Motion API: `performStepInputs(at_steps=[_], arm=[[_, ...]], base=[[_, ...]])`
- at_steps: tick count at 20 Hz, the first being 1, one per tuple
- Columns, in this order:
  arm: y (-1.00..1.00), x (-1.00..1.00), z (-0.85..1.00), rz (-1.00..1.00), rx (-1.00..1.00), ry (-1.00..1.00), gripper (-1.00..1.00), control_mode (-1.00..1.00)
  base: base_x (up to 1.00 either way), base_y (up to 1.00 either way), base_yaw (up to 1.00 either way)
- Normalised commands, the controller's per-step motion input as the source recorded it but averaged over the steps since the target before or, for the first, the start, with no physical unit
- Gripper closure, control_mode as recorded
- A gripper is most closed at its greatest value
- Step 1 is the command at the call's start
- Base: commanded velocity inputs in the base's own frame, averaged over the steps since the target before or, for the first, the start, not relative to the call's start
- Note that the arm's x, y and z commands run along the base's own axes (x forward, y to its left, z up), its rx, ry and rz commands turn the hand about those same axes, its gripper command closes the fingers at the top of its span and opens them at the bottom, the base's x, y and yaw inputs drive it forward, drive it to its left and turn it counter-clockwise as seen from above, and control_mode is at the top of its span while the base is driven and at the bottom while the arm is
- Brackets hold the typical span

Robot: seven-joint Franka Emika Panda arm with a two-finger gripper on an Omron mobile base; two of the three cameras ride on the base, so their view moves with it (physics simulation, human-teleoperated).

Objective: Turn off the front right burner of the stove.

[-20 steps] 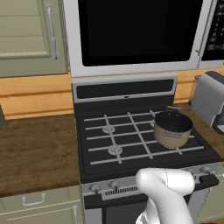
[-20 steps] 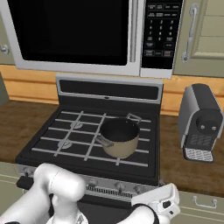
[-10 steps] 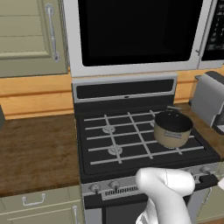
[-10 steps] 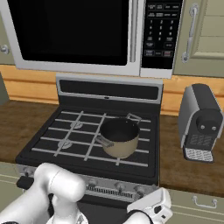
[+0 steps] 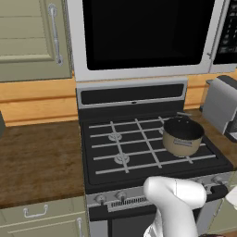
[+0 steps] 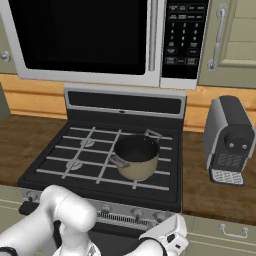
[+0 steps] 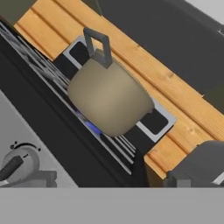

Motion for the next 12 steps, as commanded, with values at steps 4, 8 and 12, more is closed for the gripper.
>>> performStepInputs(at_steps=[4,8,12], arm=[[0.12,-0.04,-0.13,0.0,0.0,0.05,-1.0,-1.0],[0.06,-0.15,-0.18,-0.01,0.0,0.06,-1.0,-1.0],[0.03,-0.13,-0.15,-0.01,0.0,0.06,-1.0,-1.0]], base=[[0.0,0.0,0.0],[0.0,0.0,0.0],[0.0,0.0,0.0]])
